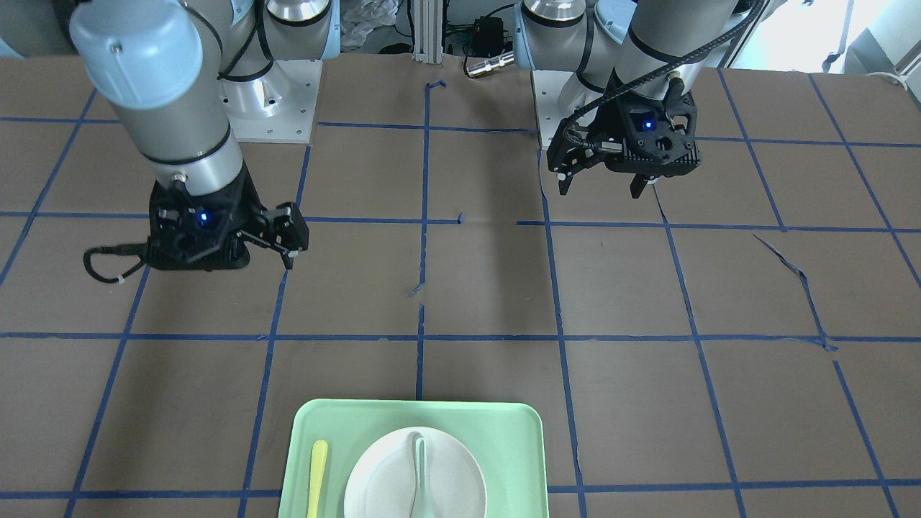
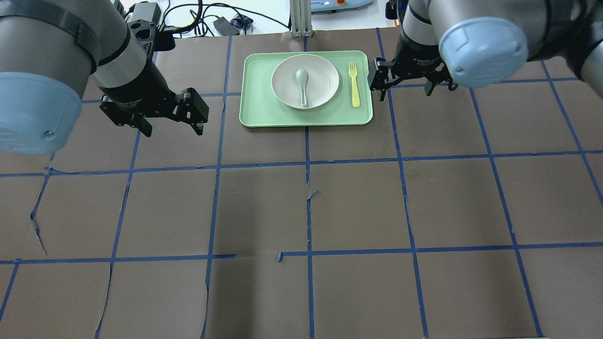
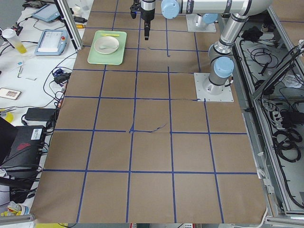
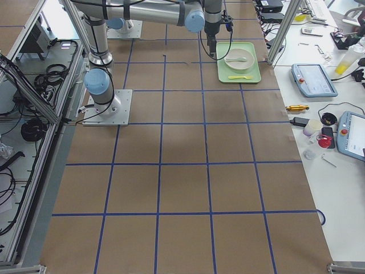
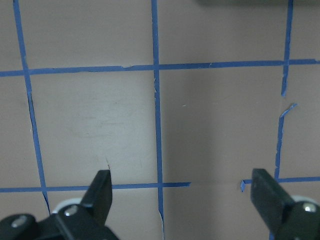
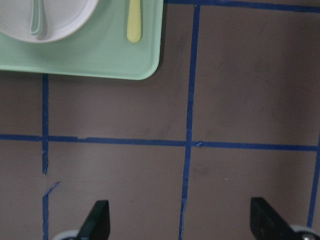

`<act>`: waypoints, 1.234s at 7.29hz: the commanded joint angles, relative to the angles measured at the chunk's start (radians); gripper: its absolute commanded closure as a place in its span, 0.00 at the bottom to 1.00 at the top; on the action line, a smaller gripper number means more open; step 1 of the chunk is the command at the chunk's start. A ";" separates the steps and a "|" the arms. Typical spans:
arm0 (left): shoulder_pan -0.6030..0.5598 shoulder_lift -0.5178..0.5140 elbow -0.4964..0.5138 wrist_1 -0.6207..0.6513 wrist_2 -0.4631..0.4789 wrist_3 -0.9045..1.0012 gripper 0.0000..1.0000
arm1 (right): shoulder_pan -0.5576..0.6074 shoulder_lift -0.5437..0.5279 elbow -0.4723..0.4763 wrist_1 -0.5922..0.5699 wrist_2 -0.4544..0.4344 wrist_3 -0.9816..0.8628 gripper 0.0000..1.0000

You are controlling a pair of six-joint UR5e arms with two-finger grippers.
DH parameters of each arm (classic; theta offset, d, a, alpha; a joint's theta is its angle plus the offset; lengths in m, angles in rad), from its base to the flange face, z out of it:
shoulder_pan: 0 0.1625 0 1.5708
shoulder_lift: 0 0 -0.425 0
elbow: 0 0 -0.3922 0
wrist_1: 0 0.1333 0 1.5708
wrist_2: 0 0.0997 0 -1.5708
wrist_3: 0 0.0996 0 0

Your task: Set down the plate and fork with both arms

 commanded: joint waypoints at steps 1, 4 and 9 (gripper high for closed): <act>0.000 0.005 -0.001 -0.010 0.000 -0.002 0.00 | 0.002 -0.104 0.038 0.077 -0.002 0.013 0.00; -0.002 0.012 0.005 -0.020 0.000 -0.027 0.00 | 0.006 -0.158 0.063 0.084 0.024 0.016 0.00; -0.002 0.016 0.005 -0.021 0.000 -0.038 0.00 | 0.008 -0.156 0.055 0.083 0.024 0.020 0.00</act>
